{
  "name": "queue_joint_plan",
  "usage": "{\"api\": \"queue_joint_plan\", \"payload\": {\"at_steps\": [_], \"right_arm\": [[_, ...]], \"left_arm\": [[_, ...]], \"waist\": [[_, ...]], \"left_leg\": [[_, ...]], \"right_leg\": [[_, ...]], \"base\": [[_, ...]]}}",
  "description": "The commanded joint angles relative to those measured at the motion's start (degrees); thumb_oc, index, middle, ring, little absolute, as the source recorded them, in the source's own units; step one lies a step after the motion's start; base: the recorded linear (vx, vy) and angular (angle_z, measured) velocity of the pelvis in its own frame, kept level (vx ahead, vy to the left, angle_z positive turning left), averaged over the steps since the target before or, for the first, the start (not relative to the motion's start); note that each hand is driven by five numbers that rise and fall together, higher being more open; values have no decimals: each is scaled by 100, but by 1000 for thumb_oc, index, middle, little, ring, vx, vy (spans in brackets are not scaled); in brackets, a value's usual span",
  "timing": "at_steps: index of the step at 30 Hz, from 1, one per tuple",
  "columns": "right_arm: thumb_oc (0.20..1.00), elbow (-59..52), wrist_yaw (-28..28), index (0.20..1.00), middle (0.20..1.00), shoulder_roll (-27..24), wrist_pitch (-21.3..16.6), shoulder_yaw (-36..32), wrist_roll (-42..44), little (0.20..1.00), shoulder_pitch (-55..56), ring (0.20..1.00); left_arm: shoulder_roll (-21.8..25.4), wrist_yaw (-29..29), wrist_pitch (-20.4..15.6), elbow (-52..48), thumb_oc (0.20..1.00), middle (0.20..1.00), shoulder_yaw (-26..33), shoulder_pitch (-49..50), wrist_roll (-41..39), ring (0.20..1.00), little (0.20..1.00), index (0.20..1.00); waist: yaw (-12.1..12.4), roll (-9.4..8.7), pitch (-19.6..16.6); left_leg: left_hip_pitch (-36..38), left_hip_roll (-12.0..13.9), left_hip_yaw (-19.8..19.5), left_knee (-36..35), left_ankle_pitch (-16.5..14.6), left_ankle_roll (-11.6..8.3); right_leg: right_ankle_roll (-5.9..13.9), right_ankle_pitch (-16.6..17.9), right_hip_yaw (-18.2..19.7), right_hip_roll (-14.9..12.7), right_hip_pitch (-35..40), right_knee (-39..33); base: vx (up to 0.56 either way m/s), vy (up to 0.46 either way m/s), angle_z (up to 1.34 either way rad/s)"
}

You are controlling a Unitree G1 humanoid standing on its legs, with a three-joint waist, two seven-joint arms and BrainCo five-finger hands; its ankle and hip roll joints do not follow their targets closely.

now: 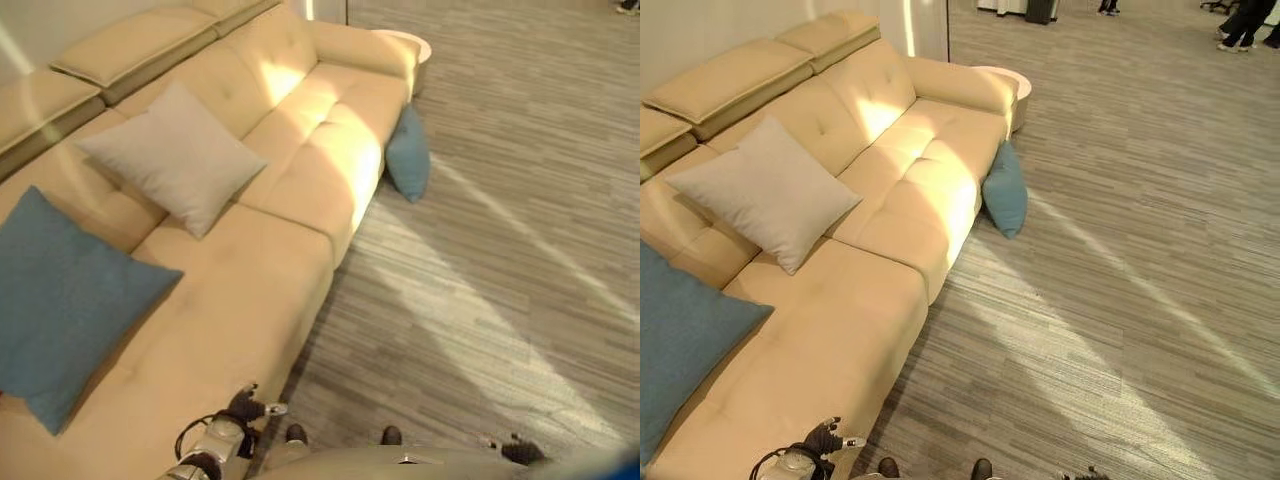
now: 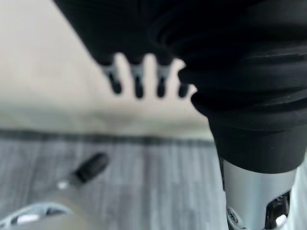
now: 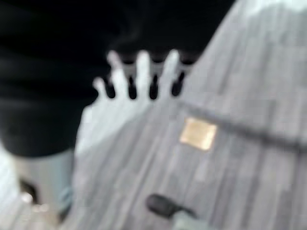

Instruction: Pick up all the scattered cushions and arrange them neatly on the sofa.

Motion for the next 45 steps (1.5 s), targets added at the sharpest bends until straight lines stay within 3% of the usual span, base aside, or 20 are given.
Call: {"api": "queue_joint_plan", "payload": {"at_steps": [1,8,11,13,16,18,21,23,24,26,28,29,30,31,33,35,37,40,42,45], "right_arm": [[1000,165,-34,1000,1000,-191,-78,28,242,1000,-409,1000],[1000,177,-45,1000,1000,-201,-102,0,344,1000,-335,1000],[1000,138,-25,1000,1000,-213,-137,-11,438,1000,-344,1000],[1000,122,-14,1000,1000,-223,-145,-31,508,1000,-319,1000],[1000,120,-41,1000,1000,-288,-114,-31,514,1000,-358,1000],[1000,153,-84,1000,1000,-327,-112,-13,468,1000,-360,1000],[1000,166,-68,1000,1000,-339,-96,-17,436,1000,-349,1000],[1000,136,-54,1000,1000,-367,-95,23,341,1000,-357,1000],[1000,99,-33,1000,1000,-393,-94,51,208,1000,-410,1000],[1000,51,-44,1000,1000,-483,-85,106,111,1000,-544,1000],[1000,21,-65,1000,1000,-521,-74,142,54,1000,-623,1000],[1000,6,-60,1000,1000,-532,-76,154,21,1000,-637,1000],[1000,-43,-12,1000,1000,-602,-98,213,-21,1000,-696,1000],[1000,-43,-12,1000,1000,-602,-98,213,-21,1000,-696,1000],[1000,-123,-17,1000,1000,-635,-89,280,-43,1000,-742,1000],[1000,-137,-11,1000,1000,-637,-88,313,-49,1000,-749,1000],[1000,-124,15,1000,1000,-599,-99,413,-97,1000,-739,1000],[1000,-214,-12,1000,1000,-519,-137,375,255,1000,-693,1000],[1000,-193,-30,1000,1000,-513,-119,378,257,1000,-680,1000],[1000,-259,-25,1000,1000,-483,-120,392,263,1000,-669,1000]], "left_arm": [[-111,51,-67,151,1000,1000,-18,-366,82,1000,1000,1000],[-130,64,-53,277,1000,1000,-57,-334,92,1000,1000,1000],[-128,59,-50,282,1000,1000,-107,-365,109,1000,1000,1000],[-131,73,-50,274,1000,1000,-139,-420,80,1000,1000,1000],[-213,94,-60,191,1000,1000,-251,-445,-2,1000,1000,1000],[-248,107,-43,174,1000,1000,-289,-425,-10,1000,1000,1000],[-253,122,-41,217,1000,1000,-270,-390,-28,1000,1000,1000],[-284,132,-50,194,1000,1000,-236,-310,-48,1000,1000,1000],[-303,146,-35,203,1000,1000,-160,-265,-45,1000,1000,1000],[-278,149,-32,132,1000,1000,-175,-283,-103,1000,1000,1000],[-230,151,-29,60,1000,1000,-235,-336,-116,1000,1000,1000],[-226,141,-36,76,1000,1000,-229,-340,-124,1000,1000,1000],[-239,133,-78,74,1000,1000,-200,-339,-161,1000,1000,1000],[-239,133,-78,74,1000,1000,-200,-339,-161,1000,1000,1000],[-267,136,-109,96,1000,1000,-165,-366,-146,1000,1000,1000],[-269,150,-117,107,1000,1000,-144,-356,-160,1000,1000,1000],[-323,182,-133,154,1000,1000,-96,-249,-206,1000,1000,1000],[-315,140,-102,54,1000,1000,-184,-361,-250,1000,1000,1000],[-321,134,-93,62,1000,1000,-208,-372,-256,1000,1000,1000],[-355,100,-84,91,1000,1000,-294,-352,-180,1000,1000,1000]], "waist": [[86,24,235],[-53,80,52],[-166,30,120],[-193,-46,260],[-95,44,278],[-42,174,247],[-20,211,231],[20,328,211],[103,413,242],[98,471,380],[30,559,491],[11,581,466],[-61,599,406],[-61,599,406],[-155,534,331],[-195,532,319],[-203,508,137],[-79,195,274],[-37,178,301],[63,239,224]], "left_leg": [[-390,-759,-1599,319,-115,2],[-173,-712,-1381,216,-139,50],[-246,-611,-1212,734,-235,-11],[-660,-530,-1159,1691,-195,-60],[-968,-1000,-1431,1349,-192,63],[-1041,-1099,-1481,846,63,72],[-933,-1115,-1516,774,70,77],[-698,-1192,-1688,537,27,169],[-418,-1170,-1629,344,-86,345],[-193,-1119,-1625,260,-125,459],[-12,-1050,-1704,221,-188,513],[90,-1065,-1737,184,-257,524],[344,-1092,-1811,0,-369,471],[344,-1092,-1811,0,-369,471],[580,-1135,-1924,-28,-548,363],[679,-1100,-1982,16,-612,306],[704,-930,-1860,324,-569,105],[-197,-606,-1312,2288,68,-176],[-346,-602,-1231,2328,40,-164],[-746,-802,-939,1323,-135,1]], "right_leg": [[326,-68,591,73,-171,451],[275,-55,946,184,-171,489],[200,-103,1090,240,-130,563],[144,-103,1189,243,-53,581],[136,-130,1416,291,83,536],[140,-179,1524,419,140,572],[138,-342,1592,436,189,716],[174,-469,1633,445,78,1162],[407,-400,1474,284,-357,2191],[755,192,1385,185,-1000,3244],[683,196,1222,125,-1397,3887],[595,91,1068,-8,-1499,3720],[467,-54,956,-45,-1585,2772],[467,-54,956,-45,-1585,2772],[515,262,1118,-86,-1709,1362],[529,312,1182,-54,-1605,1422],[438,256,1198,42,-1298,1157],[166,72,882,-37,-556,904],[142,23,859,-50,-445,852],[141,-137,775,-15,-139,784]], "base": [[-61,-141,-47],[44,-68,-65],[16,-121,-32],[5,-190,-34],[110,-77,-36],[199,-13,-40],[142,15,-14],[181,61,-59],[202,56,-106],[146,29,-111],[150,13,-52],[339,-85,2],[285,-90,16],[295,-155,3],[296,-220,0],[291,-262,12],[332,-409,41],[179,-445,67],[152,-211,27],[257,-136,19]]}}
